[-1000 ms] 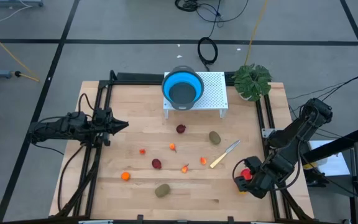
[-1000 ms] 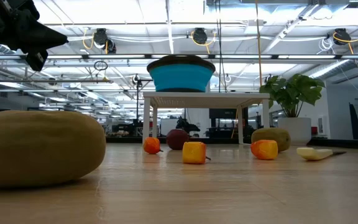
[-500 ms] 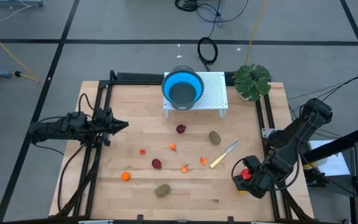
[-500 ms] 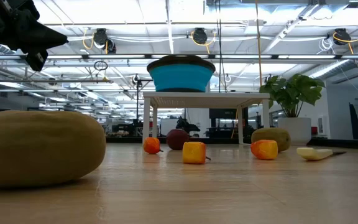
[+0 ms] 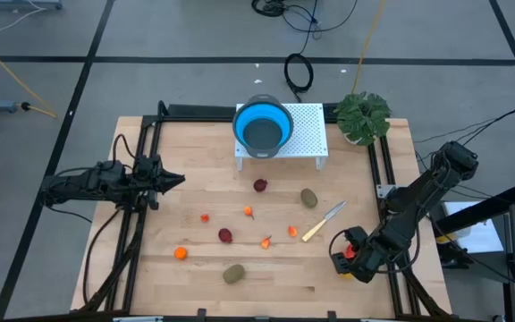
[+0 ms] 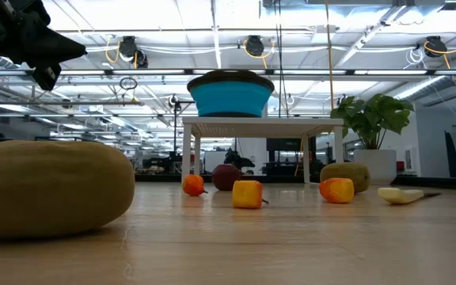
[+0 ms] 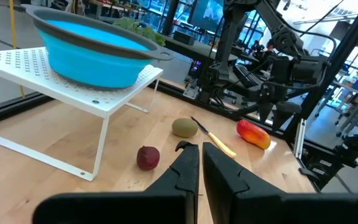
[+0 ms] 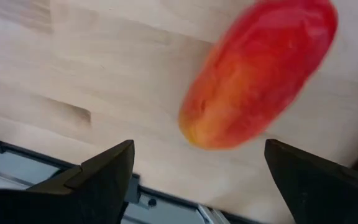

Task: Pick & Place Fruit
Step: Put the mango into the blue strainer bowl on the shelf

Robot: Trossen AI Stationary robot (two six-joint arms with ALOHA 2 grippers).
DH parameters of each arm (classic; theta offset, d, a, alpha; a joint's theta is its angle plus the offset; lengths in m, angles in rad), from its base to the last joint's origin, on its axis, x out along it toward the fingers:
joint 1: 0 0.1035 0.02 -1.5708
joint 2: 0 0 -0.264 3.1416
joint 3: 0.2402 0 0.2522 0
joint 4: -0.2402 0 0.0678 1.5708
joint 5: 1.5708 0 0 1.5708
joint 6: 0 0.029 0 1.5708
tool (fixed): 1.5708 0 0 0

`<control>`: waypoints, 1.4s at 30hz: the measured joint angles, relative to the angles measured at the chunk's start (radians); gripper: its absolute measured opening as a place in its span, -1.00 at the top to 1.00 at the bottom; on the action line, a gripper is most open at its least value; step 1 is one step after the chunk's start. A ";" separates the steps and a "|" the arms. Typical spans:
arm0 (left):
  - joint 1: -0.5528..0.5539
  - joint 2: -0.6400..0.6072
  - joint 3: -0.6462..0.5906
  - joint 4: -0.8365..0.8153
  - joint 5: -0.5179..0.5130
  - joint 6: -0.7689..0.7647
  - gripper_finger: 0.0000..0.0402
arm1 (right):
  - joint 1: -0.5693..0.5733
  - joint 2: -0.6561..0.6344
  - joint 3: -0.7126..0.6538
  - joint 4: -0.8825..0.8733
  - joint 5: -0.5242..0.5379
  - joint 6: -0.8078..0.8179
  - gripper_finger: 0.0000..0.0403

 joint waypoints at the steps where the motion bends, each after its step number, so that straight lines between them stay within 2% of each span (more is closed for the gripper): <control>1: 0.000 0.000 0.000 0.000 0.000 0.000 0.90 | 0.000 0.000 0.000 -0.002 -0.017 0.000 -0.75; 11: 0.000 0.000 0.000 0.000 -0.017 0.014 0.90 | 0.000 0.022 0.000 -0.045 -0.014 0.024 -0.75; 18: 0.000 0.000 0.000 0.001 -0.018 0.019 0.90 | -0.012 0.087 0.000 -0.046 0.031 0.004 -0.75; 25: 0.000 0.000 0.000 0.001 -0.018 0.020 0.90 | -0.026 0.171 0.000 -0.027 0.029 -0.036 -0.75; 30: 0.000 0.000 0.000 0.001 -0.018 0.021 0.90 | -0.026 0.183 0.000 -0.009 0.021 -0.040 -0.74; 35: 0.000 0.000 0.000 0.001 -0.018 0.022 0.90 | -0.026 0.183 0.000 -0.009 -0.022 -0.065 -0.59; 42: 0.000 0.000 0.000 0.000 -0.019 0.024 0.90 | -0.026 0.183 0.000 -0.008 -0.018 -0.064 -0.25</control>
